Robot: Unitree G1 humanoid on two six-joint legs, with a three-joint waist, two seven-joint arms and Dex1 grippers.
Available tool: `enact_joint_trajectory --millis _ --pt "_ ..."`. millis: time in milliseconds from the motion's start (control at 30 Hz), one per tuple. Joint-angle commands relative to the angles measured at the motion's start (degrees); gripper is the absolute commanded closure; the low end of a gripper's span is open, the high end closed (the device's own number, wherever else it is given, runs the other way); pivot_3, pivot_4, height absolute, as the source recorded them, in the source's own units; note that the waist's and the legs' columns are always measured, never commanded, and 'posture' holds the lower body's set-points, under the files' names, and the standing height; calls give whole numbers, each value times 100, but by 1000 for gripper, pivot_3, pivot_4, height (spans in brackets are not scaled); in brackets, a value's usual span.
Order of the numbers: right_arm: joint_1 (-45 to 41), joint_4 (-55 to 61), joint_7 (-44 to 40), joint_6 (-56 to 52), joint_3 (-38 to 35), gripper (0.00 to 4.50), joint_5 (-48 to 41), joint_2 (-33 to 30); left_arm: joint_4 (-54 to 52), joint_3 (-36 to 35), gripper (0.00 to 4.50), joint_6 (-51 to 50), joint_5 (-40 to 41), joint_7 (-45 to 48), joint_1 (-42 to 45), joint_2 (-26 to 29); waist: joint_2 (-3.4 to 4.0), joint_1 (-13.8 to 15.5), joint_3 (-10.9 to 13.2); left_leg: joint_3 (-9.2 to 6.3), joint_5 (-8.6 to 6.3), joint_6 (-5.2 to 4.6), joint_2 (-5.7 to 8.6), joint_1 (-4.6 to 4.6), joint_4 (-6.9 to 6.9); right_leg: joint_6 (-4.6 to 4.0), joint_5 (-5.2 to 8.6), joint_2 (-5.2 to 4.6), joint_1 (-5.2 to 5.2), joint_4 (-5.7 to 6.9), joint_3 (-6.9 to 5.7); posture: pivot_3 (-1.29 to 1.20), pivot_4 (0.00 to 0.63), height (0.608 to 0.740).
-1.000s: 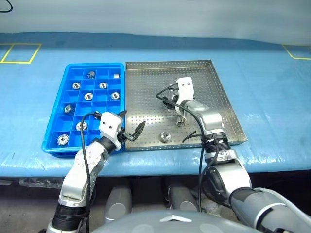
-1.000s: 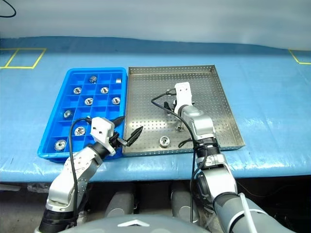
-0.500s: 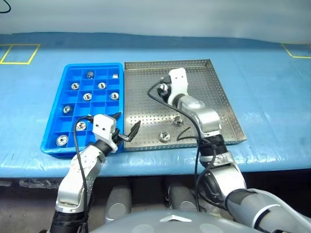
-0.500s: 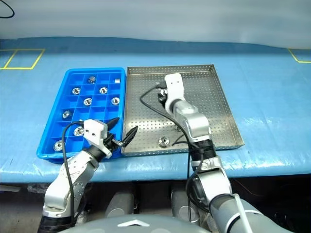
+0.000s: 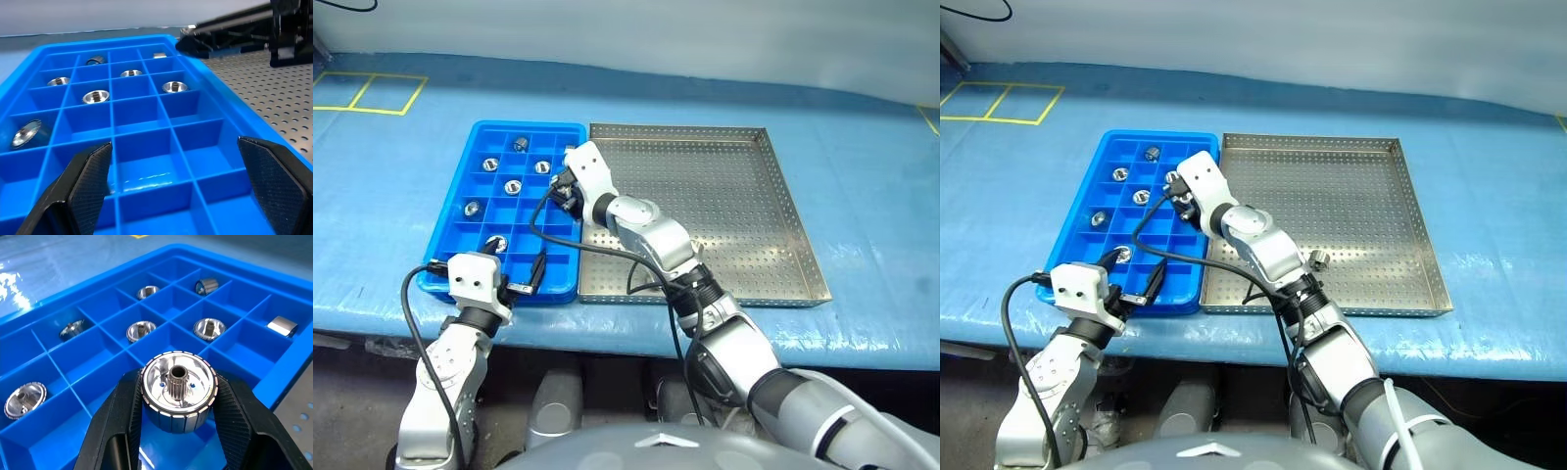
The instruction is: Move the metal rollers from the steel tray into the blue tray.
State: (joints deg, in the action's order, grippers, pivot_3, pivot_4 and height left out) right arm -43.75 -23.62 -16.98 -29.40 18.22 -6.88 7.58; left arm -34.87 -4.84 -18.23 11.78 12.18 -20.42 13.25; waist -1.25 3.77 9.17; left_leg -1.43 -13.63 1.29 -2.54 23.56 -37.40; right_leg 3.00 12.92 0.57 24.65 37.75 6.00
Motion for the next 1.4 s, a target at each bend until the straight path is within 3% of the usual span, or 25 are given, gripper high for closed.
enact_joint_trajectory --millis 33,667,967,1400 --pt "-371 -350 -157 455 69 2783 46 581 -363 -56 0 157 20 -81 -76 -95 0 39 0 0 0 0 0 -1 0 -1 0 0 0 0 0 370 150 740" --pt "-623 -1132 -527 1236 210 2783 -82 1057 -410 202 0 98 -98 -102 -80 -169 0 149 0 -1 0 0 -5 -14 21 3 14 4 1 3 -4 409 150 740" --pt "-707 -1019 -723 1302 285 2783 -123 1112 -652 -111 0 237 -101 -344 -463 -283 0 187 0 -2 0 0 -9 -18 34 0 16 6 3 5 -7 512 150 740" --pt "-909 -1362 -772 1546 88 2783 -109 908 -898 -2 0 288 -217 -523 -846 -460 0 792 1 -8 -1 2 -7 -2 32 -10 26 4 13 -4 -18 570 150 740"
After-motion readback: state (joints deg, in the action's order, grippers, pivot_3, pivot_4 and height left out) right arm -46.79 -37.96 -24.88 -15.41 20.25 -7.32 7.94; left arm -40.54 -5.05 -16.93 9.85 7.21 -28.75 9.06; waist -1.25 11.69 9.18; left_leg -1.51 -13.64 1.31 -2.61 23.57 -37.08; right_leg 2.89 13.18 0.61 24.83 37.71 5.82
